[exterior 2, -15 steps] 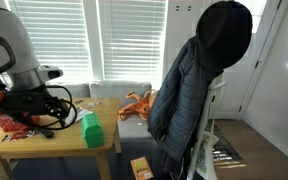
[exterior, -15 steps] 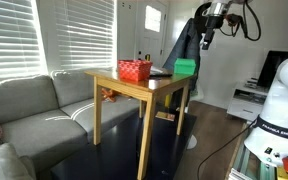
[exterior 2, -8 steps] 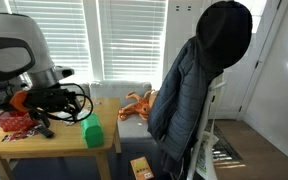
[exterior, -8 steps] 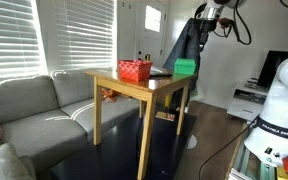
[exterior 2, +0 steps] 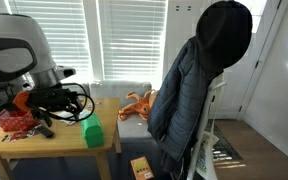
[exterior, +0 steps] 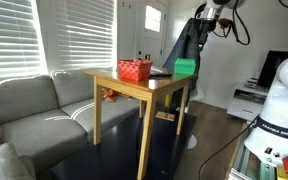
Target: Open the green container.
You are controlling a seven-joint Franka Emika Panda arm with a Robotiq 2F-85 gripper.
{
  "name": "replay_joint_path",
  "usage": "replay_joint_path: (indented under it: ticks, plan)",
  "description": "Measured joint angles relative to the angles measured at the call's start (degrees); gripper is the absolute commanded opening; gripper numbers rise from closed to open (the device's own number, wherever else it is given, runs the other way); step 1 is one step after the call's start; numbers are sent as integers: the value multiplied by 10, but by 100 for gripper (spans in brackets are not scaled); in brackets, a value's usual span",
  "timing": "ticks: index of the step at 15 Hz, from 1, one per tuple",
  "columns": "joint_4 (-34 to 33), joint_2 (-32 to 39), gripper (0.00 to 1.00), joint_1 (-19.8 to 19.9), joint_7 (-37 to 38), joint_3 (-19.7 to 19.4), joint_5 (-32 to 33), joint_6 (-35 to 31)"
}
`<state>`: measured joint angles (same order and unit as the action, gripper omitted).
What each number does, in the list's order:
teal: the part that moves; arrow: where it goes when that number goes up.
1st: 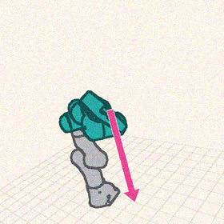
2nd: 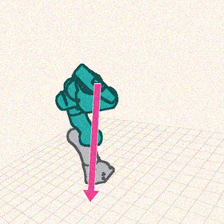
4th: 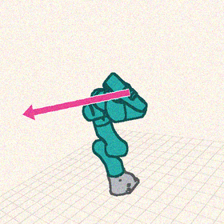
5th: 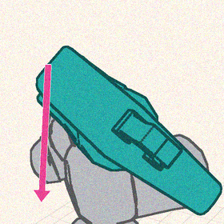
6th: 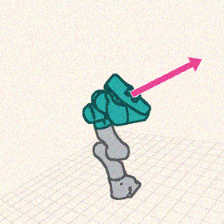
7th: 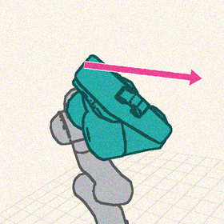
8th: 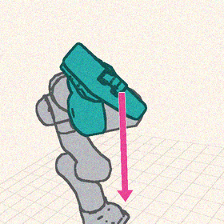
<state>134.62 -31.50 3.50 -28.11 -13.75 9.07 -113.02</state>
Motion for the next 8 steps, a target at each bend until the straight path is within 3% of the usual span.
replay_joint_path:
  ticks: [8]
  plan:
    - [-33,109,100,2,-34,-33,0,-127]
